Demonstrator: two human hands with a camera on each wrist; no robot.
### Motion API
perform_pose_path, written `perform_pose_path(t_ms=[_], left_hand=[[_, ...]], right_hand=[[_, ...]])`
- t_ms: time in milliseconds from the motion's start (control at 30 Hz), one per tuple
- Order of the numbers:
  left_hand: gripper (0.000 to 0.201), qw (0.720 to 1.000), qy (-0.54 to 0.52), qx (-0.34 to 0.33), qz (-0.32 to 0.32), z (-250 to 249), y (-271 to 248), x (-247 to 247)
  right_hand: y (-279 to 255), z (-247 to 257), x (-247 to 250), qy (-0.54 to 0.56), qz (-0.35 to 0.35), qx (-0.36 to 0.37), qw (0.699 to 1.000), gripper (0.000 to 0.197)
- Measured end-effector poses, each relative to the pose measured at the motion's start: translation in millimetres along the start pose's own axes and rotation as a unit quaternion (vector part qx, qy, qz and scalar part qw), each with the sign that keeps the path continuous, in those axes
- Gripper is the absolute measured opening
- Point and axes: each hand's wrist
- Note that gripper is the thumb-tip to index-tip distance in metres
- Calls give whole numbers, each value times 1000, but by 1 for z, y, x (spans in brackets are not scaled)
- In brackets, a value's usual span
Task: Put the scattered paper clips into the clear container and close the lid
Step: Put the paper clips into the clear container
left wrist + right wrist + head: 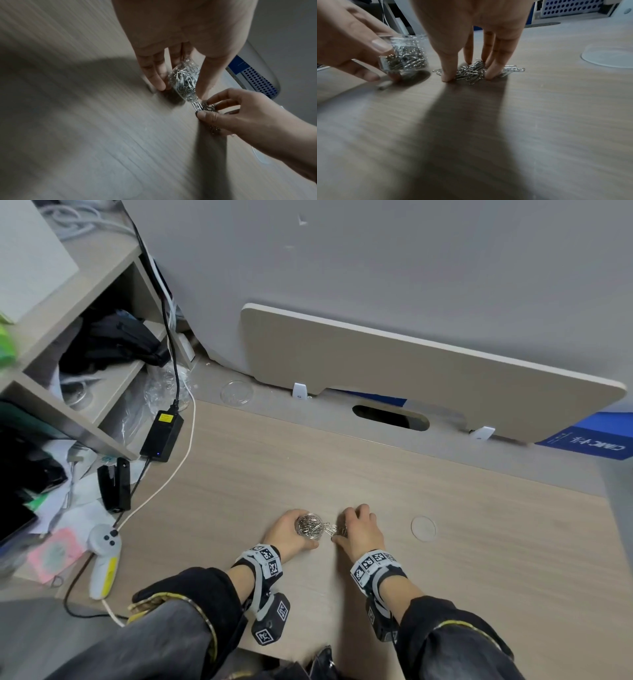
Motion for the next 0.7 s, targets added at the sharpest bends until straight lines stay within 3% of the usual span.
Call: perform_pose_path(t_ms=[133,333,567,700], left_hand=[[77,1000,-2,-3,0,0,2,-1],[74,1000,0,-4,6,-7,-1,-3],[64,1000,-1,-10,8,-20,-9,-10],[64,1000,9,-14,13,-26,-10,-17]], right_hand=[[5,0,1,1,12,31,999,25],[13,-3,3,13,7,22,1000,33],[15,-17,14,191,-20,-9,981,15],[7,-24,26,298,-14,-27,954,23]])
Point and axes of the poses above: each hand's wrist, its own y-axis towards the middle knuckle, its own x-axis out of the back of the hand, z = x × y, and after that the axes turned 15 degrees about z, right-handed
